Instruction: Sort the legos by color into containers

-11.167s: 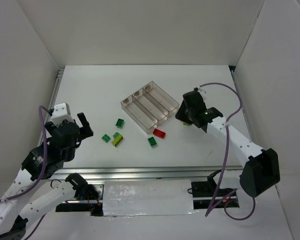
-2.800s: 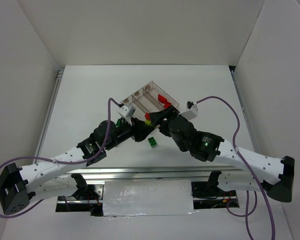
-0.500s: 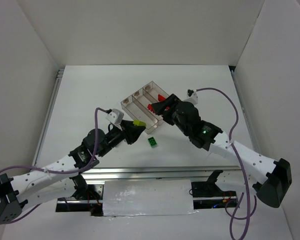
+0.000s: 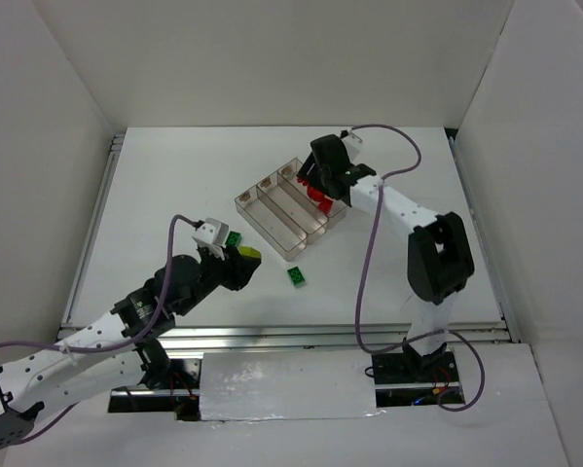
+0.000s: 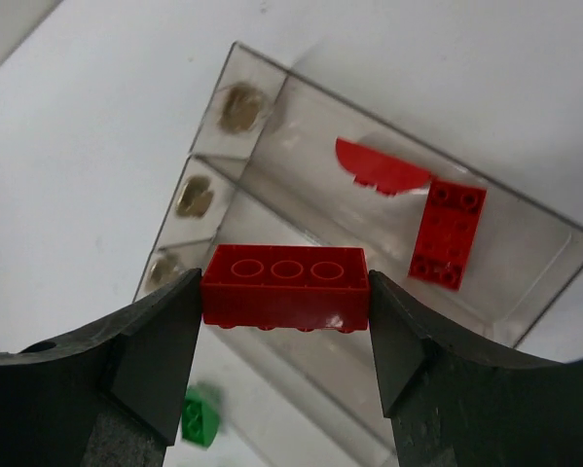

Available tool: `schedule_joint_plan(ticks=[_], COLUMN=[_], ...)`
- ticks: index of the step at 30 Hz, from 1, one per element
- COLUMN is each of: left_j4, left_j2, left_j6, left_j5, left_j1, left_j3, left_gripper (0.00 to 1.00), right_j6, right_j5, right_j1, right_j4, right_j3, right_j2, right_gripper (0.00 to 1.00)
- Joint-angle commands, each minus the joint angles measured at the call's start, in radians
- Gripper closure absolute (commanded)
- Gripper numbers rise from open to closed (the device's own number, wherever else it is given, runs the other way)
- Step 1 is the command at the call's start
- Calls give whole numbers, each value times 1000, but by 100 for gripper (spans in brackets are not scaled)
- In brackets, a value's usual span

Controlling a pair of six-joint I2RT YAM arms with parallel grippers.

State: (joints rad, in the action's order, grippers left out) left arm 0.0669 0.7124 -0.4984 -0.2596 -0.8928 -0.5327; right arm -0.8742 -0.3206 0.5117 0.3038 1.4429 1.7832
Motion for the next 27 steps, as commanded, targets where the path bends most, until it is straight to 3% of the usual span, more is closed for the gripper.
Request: schedule_joint_plan(ticks=[1,2,5,7,8,11,14,15,21,24,27], left_j4=[-165,-185,-226,-242,-242,-230,-187,-174,-76,-75,-78], left_j2=[-28,-27,-13,4,27,90,179,209,534,781,968], left_j6=[-54,-55,-58,-66,-66,-69,-66,-68,-57,-40,-34], left_j5=[-95,-107,-135,-150,-153,-161,-161,-133,74,109,137], left_j1=[-3,-3,-1,0,0,0,14,43,206,241,282], left_j3=[-104,-115,-161,-176,-193,-228,-274,-288,-450,-640,-777], left_gripper=[100,100,100,100,99,94,89,89,88,88,81], right_j6=[53,67,90,101,103,116,119,121,135,156,176], right_j5=[24,31,37,46,43,38,40,44,66,120,190], right_j1=[-42,-50,-62,-75,-76,-76,-75,-76,-78,-78,-81], right_j4=[125,139,188,213,224,250,255,203,170,80,20], right_j3=[166,200,316,344,365,387,337,300,104,-112,-342], right_j2=[114,169,248,271,283,269,182,144,-116,-356,-523], right_gripper=[99,96,75,54,37,15,10,1,0,0,0])
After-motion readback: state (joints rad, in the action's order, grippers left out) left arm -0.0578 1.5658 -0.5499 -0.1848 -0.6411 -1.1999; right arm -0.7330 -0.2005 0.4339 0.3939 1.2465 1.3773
